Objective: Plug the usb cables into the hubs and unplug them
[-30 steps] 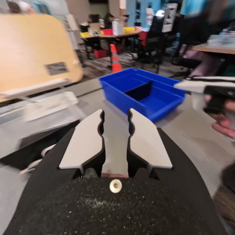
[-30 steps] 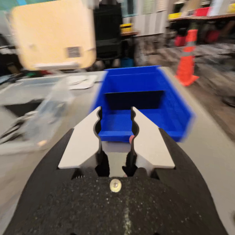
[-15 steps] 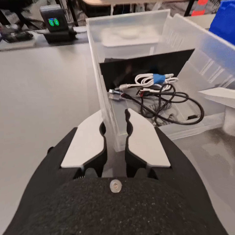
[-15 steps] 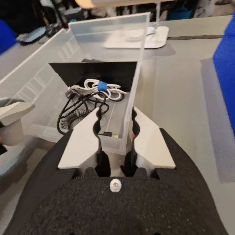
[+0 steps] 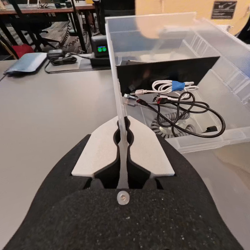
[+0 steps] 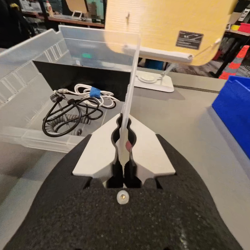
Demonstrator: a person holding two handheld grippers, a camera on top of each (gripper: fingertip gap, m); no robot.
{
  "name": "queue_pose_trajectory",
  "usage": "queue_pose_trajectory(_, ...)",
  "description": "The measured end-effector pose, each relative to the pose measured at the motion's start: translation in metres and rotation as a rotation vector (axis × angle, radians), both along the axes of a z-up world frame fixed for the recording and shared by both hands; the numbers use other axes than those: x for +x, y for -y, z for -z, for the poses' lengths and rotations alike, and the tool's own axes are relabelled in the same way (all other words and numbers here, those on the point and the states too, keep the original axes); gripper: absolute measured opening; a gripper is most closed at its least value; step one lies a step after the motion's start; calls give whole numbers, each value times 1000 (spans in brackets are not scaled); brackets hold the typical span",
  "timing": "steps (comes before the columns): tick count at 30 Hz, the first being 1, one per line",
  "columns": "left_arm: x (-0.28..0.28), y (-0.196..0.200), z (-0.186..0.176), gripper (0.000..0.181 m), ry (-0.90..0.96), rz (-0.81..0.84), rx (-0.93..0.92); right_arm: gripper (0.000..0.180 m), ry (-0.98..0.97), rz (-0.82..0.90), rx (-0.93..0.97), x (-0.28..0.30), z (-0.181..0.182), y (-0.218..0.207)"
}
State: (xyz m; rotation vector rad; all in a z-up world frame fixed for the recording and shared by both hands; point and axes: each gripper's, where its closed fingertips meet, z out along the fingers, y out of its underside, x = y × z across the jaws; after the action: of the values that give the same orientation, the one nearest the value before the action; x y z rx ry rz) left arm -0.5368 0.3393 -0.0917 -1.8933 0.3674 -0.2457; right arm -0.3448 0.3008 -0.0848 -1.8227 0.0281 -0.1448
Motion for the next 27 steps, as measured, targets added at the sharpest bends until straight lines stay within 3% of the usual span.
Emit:
queue_pose_trajectory(7,-98,-26,21,4,-60,-49,-85,4,-46,-77,-141,-97,36,-44)
queue_pose_trajectory(12,-116,-44,34,3,5,-118,-98,9,-9,-145,-129,-117,44,-50)
queue_pose_trajectory(16,-118,-45,33,3,57,-138,-106,12,36,-299,-275,-121,43,-43)
queue_pose_trajectory(18,-118,-43,30,3,54,-131,-84,29,53,-404,-321,-113,28,-29)
queue_pose_trajectory(22,-130,-35,9,19,72,-167,0,36,-21,-626,-319,-75,-18,21)
queue_pose_trajectory(26,-142,-9,-47,31,239,-231,237,34,-78,-570,-44,31,-49,41)
queue_pose_trajectory(27,-144,1,-58,31,282,-255,276,26,-51,-569,28,61,-48,49)
